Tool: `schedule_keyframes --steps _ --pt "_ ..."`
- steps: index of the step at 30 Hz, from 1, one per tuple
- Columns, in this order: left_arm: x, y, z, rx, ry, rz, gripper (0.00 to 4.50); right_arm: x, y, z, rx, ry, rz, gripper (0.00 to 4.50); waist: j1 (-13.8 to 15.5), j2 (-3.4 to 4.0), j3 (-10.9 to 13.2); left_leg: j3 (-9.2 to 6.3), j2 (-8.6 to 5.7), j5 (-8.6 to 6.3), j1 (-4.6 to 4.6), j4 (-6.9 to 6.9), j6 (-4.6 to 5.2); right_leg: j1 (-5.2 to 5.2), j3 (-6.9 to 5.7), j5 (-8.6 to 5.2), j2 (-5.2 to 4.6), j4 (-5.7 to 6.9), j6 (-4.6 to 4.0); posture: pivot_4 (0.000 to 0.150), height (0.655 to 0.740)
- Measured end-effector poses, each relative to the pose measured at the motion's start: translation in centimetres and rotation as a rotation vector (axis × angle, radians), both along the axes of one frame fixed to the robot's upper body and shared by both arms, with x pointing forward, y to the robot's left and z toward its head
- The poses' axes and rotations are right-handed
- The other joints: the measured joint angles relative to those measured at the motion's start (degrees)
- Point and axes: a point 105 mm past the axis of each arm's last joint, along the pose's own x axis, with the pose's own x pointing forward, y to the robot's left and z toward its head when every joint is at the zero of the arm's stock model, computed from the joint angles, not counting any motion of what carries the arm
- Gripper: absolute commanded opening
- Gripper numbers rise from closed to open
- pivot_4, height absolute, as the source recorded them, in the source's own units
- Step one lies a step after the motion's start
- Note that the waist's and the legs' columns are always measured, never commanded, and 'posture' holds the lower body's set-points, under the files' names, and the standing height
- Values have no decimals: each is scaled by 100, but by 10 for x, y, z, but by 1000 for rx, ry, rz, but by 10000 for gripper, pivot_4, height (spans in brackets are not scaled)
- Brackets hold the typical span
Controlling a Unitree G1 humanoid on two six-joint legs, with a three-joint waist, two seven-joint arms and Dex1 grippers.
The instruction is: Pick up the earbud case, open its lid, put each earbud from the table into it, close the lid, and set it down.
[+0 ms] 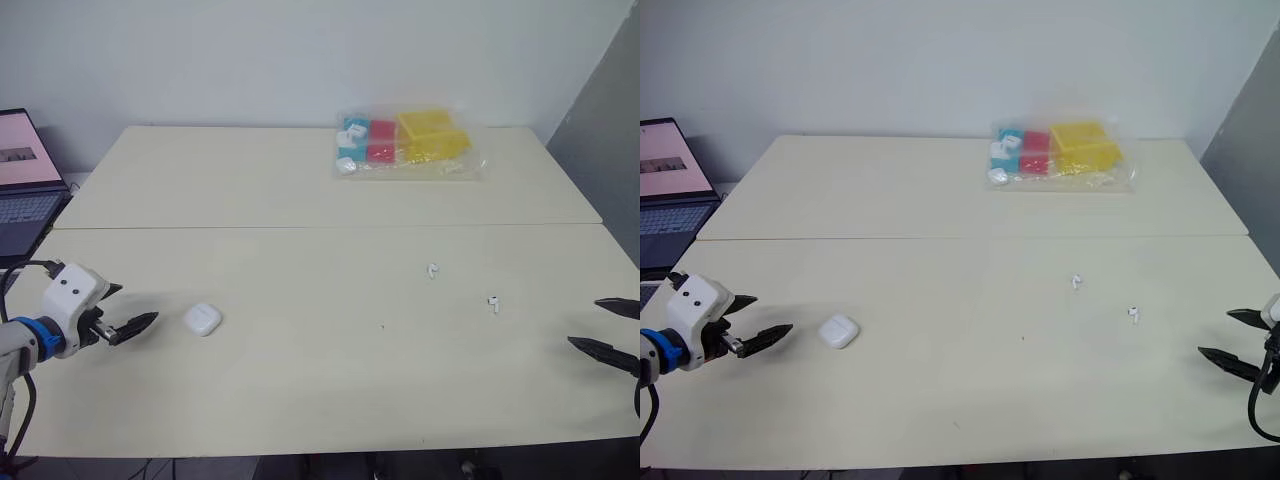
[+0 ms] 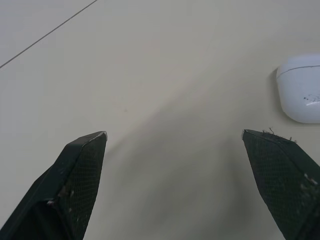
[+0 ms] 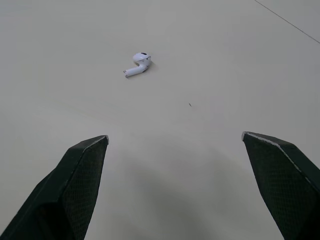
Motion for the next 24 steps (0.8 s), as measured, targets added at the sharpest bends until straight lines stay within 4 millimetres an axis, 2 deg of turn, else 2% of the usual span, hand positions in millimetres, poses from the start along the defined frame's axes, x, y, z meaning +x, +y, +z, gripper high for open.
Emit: schedule_keyframes --steps 5,11,13,18,22,24 --pt "-11 -4 -7 -44 53 -18 45000 1 2 1 -3 -5 11 44883 1 -1 0 -1 1 0 0 1 0 0 0 0 0 1 0 1500 7358" --pt "-23 -37 -8 -145 123 -111 45000 1 29 11 -9 -2 124 44883 1 0 -1 -3 2 0 1 1 0 0 3 0 -1 2 0 1500 7358" --pt "-28 -46 -11 -162 140 -132 45000 -1 48 16 4 16 198 44883 -6 0 0 -3 4 0 2 0 0 0 3 -1 -1 3 -2 1500 7358" --pt "-34 -60 -16 -170 165 -146 45000 -6 111 32 47 28 450 44883 -4 -3 -1 -9 4 0 4 1 0 2 -2 -1 0 4 -2 1500 7358" --pt "-30 -63 -18 -162 160 -146 45000 -12 154 41 93 26 624 44883 4 -6 -3 -11 2 0 4 2 0 3 -2 -2 0 1 -3 1500 7358" --pt "-20 -62 -19 -157 154 -143 45000 -10 171 47 95 3 691 44883 9 -7 -2 -13 -1 0 1 5 0 3 -5 -1 0 1 -3 1500 7358"
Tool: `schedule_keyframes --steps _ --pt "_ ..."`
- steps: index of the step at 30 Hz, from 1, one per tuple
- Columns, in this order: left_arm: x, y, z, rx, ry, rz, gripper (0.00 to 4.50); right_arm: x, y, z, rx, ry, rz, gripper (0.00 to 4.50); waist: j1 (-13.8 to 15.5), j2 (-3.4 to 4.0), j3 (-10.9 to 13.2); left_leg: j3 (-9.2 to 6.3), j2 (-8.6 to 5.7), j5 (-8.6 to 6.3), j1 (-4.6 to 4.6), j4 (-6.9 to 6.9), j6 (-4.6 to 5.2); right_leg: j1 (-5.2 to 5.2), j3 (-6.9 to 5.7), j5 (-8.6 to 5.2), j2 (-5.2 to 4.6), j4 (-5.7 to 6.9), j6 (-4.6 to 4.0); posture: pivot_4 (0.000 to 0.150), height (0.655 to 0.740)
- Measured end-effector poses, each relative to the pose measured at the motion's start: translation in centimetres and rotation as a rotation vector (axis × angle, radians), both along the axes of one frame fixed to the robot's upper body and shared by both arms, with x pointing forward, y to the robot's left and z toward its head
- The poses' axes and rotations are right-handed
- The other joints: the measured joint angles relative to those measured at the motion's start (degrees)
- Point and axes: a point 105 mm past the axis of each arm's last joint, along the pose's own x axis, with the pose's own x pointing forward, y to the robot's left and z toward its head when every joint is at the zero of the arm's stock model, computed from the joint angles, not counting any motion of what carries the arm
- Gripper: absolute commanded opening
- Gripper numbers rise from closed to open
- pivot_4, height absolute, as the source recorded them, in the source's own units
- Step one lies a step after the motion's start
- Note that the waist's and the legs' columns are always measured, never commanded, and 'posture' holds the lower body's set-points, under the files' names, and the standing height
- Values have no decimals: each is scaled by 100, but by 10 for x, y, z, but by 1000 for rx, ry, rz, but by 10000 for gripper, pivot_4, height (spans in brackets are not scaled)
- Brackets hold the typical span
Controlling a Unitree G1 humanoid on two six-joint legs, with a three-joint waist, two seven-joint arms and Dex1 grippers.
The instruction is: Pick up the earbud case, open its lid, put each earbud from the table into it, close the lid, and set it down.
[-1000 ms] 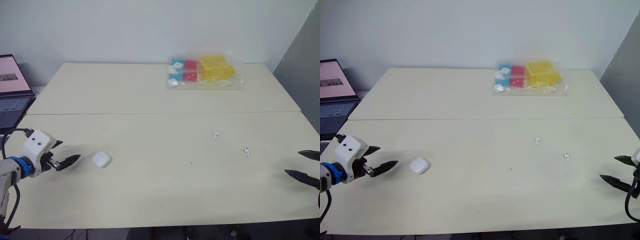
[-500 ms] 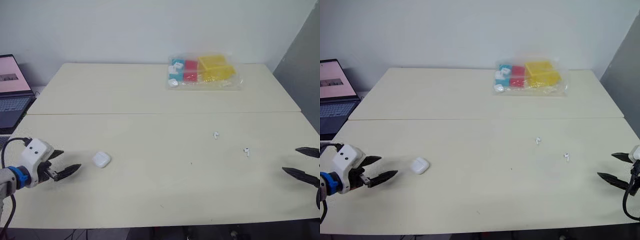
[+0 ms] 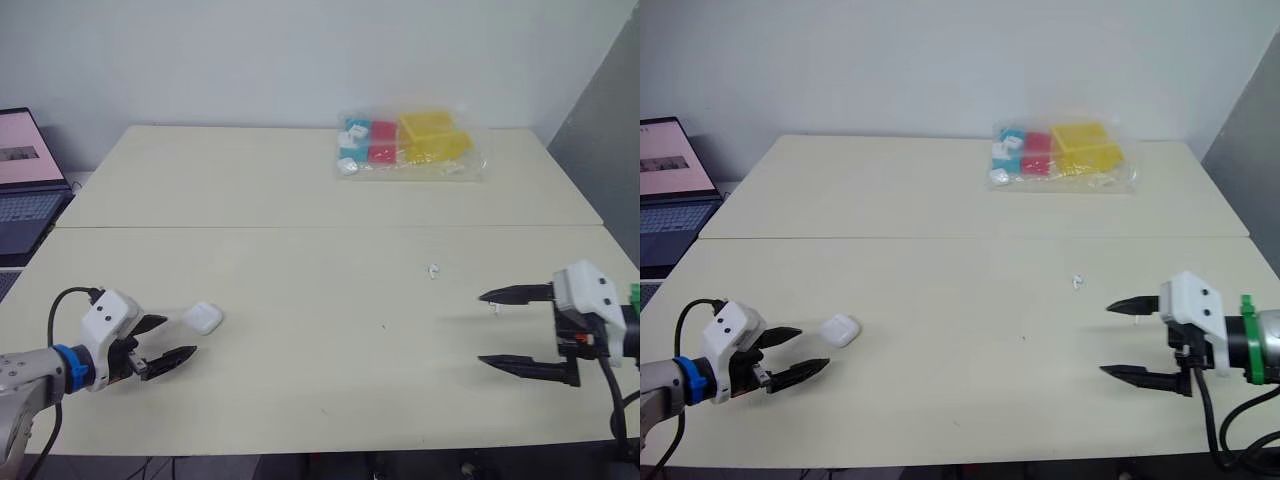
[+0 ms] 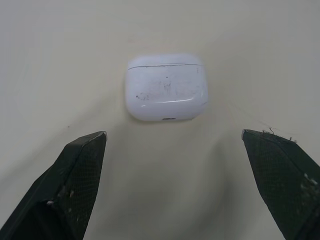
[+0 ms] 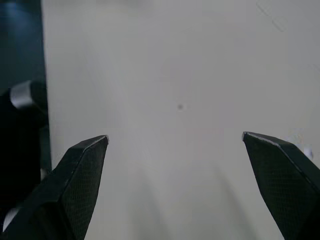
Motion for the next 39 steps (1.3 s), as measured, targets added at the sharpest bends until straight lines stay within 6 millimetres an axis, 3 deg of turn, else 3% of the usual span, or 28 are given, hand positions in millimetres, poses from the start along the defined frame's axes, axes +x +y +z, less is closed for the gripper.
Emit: schedule_keyframes --steps 9,19,32,39 --pt "17 -5 -10 5 16 -25 45000 7 23 6 2 7 75 44883 7 -18 -7 -4 -1 -1 -41 -1 -1 -35 -2 -2 -3 -4 -4 1500 7358" --pt "28 -13 -13 0 -1 -41 45000 7 24 4 4 15 78 44883 15 -13 -10 -7 0 1 -29 14 1 -21 -5 2 -4 7 1 1500 7358" --pt "25 -26 -18 -59 -15 32 45000 6 27 3 11 28 100 44883 11 -6 -15 -6 -3 1 -22 13 1 -13 -2 2 -9 5 2 1500 7358" --pt "29 -30 -21 -66 -24 71 45000 14 49 23 126 -24 143 44883 16 8 -23 -10 -4 1 1 13 3 7 -4 4 -8 11 1 1500 7358"
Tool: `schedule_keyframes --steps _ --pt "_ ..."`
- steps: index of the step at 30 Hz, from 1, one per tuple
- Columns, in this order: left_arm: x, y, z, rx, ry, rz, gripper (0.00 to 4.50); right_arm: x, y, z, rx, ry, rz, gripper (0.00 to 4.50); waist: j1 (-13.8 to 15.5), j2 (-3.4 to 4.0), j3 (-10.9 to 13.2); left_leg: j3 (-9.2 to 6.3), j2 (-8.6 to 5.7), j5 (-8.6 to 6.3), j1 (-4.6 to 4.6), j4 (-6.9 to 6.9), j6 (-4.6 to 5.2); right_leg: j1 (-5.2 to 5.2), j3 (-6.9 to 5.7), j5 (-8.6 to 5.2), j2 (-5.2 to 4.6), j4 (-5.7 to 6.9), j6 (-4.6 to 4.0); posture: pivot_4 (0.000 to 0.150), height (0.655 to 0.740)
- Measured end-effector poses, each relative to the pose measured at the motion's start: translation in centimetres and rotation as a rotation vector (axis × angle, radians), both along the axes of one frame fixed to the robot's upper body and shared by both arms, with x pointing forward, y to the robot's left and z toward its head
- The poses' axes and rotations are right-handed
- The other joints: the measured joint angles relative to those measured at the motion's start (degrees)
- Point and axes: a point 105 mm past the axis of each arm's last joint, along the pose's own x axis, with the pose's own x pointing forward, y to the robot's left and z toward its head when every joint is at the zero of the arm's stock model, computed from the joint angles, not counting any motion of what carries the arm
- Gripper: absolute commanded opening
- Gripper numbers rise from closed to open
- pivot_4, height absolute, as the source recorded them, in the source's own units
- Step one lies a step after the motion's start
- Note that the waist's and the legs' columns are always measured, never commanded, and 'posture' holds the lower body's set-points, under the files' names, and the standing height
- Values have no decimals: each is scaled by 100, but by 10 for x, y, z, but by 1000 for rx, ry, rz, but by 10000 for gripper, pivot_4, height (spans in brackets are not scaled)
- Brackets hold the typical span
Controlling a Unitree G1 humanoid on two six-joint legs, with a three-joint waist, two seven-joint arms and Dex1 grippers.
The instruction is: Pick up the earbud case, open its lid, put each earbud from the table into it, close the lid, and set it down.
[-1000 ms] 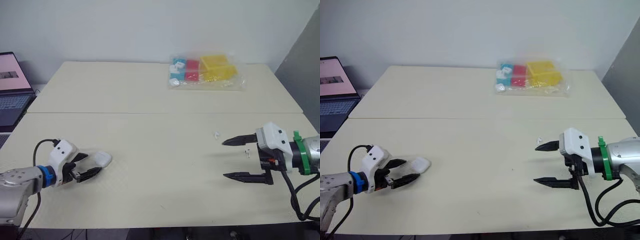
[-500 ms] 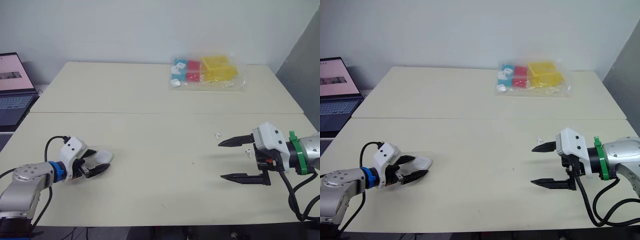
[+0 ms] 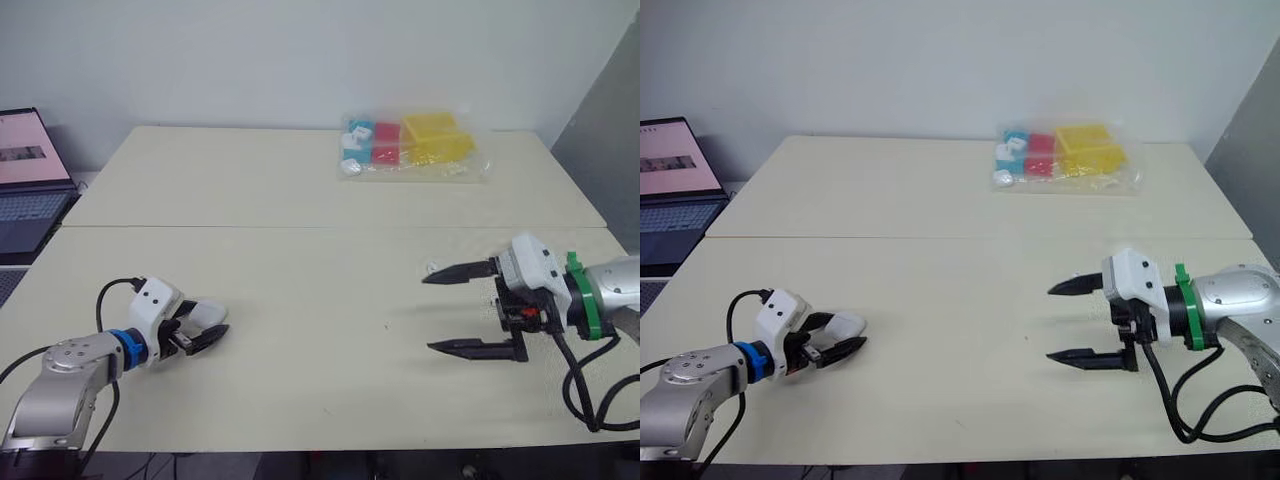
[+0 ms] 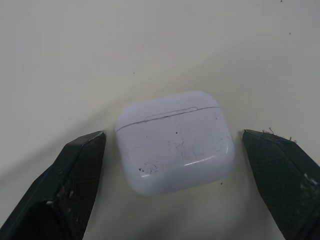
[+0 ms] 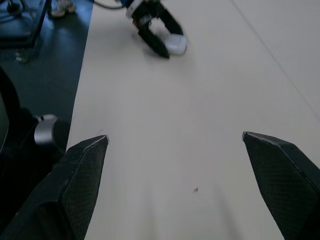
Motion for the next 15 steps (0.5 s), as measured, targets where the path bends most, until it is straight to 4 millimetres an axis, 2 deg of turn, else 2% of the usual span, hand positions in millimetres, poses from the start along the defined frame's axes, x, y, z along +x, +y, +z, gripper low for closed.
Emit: schedule_keyframes --steps 11,15 --pt "5 -5 -1 -10 -5 14 45000 6 12 -1 6 20 7 44883 54 13 -8 3 1 1 1 -1 1 2 -1 -1 -4 -3 0 1500 7358" --pt "6 -4 -2 -6 -7 29 36481 6 12 -1 5 20 7 45000 50 14 -8 3 3 1 2 -2 1 2 -1 -1 -4 -3 -1 1500 7358"
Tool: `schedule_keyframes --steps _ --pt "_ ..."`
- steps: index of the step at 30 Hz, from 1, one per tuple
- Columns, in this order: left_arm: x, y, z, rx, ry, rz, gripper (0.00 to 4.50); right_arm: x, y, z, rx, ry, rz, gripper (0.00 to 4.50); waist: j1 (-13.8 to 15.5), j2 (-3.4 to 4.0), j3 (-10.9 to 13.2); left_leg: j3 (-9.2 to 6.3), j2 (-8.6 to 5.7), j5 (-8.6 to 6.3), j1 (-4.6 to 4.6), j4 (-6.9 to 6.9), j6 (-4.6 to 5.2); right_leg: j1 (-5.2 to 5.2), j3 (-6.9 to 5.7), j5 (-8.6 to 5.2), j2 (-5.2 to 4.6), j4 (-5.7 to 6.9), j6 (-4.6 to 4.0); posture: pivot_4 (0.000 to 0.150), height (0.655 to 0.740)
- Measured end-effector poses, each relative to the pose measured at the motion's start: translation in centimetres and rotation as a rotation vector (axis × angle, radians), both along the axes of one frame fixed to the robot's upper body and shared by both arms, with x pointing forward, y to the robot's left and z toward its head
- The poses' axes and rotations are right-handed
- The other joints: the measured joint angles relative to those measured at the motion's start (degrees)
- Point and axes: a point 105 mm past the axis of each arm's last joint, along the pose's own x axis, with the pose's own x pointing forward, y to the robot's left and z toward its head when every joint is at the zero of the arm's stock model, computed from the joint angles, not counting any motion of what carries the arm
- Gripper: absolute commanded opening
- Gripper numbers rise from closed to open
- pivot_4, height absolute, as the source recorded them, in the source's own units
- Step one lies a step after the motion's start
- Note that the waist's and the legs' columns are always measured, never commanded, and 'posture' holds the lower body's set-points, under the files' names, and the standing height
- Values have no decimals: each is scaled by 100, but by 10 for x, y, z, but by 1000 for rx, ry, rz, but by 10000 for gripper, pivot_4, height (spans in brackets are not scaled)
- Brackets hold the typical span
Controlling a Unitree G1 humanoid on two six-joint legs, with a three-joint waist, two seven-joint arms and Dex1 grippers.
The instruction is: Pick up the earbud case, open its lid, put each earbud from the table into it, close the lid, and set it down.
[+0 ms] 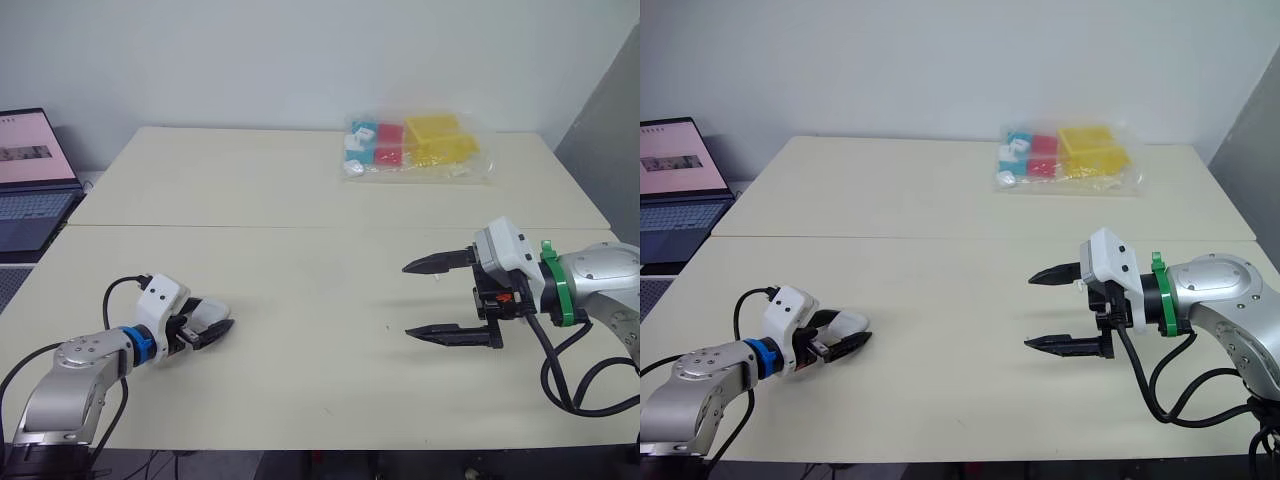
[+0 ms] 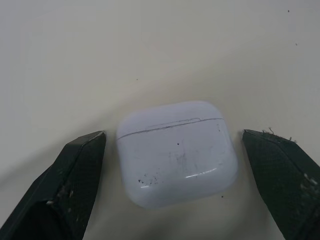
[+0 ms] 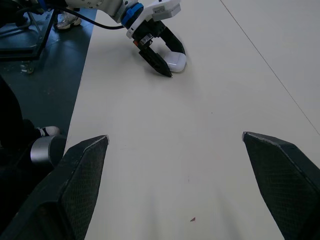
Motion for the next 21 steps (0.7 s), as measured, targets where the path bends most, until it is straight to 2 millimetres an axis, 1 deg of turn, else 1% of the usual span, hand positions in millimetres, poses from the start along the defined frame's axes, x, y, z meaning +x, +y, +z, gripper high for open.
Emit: schedule_keyframes --steps 3,9,12,13,14,16,17,18,20,21 --pt "-2 1 -2 0 7 4 28756 0 0 0 0 1 -1 45000 -8 1 0 0 0 0 0 -5 0 -1 4 -1 -1 -6 0 1500 7358" --pt "-7 -2 -2 16 7 -40 28729 1 -4 -2 6 15 -28 45000 -12 0 0 1 -3 -1 -5 -12 -1 -6 6 -2 -8 -15 1 1500 7358" --pt "-9 -9 -1 27 -13 -101 28729 2 -8 -1 16 23 -59 45000 -10 0 0 2 -7 -1 -11 -13 -1 -10 4 -3 -14 -18 2 1500 7358" --pt "-10 -17 0 24 -17 -151 28729 2 -10 -2 19 29 -75 45000 3 -1 0 1 -11 -1 -16 -12 -1 -11 1 -3 -18 -20 2 1500 7358" --pt "-10 -21 0 22 -17 -171 28729 2 -12 -2 18 31 -83 45000 9 -1 0 2 -14 -1 -21 -11 -1 -11 -1 -3 -19 -21 3 1500 7358" --pt "-11 -57 3 -4 -43 -330 28729 3 -21 -2 36 62 -160 45000 84 -3 1 3 -20 -1 -39 -2 -1 -18 -5 -1 -22 -23 10 1500 7358" --pt "-9 -81 6 -35 -78 -411 28729 4 -26 -1 52 77 -204 45000 120 -3 2 1 -22 -1 -52 4 0 -20 -9 3 -24 -26 15 1500 7358" --pt "-6 -112 14 -84 -137 -509 28729 4 -31 0 72 94 -253 45000 141 -11 6 3 -17 0 -67 20 0 -22 -16 7 -25 -25 18 1500 7358" --pt "-5 -149 33 -115 -231 -658 28729 1 -35 2 94 114 -317 45000 110 -39 10 3 -5 -2 -76 35 0 -23 -15 20 -17 -24 1 1500 7358" --pt "-5 -161 42 -121 -281 -712 28729 -1 -35 2 105 130 -339 45000 94 -42 9 5 -5 -2 -74 37 0 -23 -12 20 -16 -23 3 1500 7358"
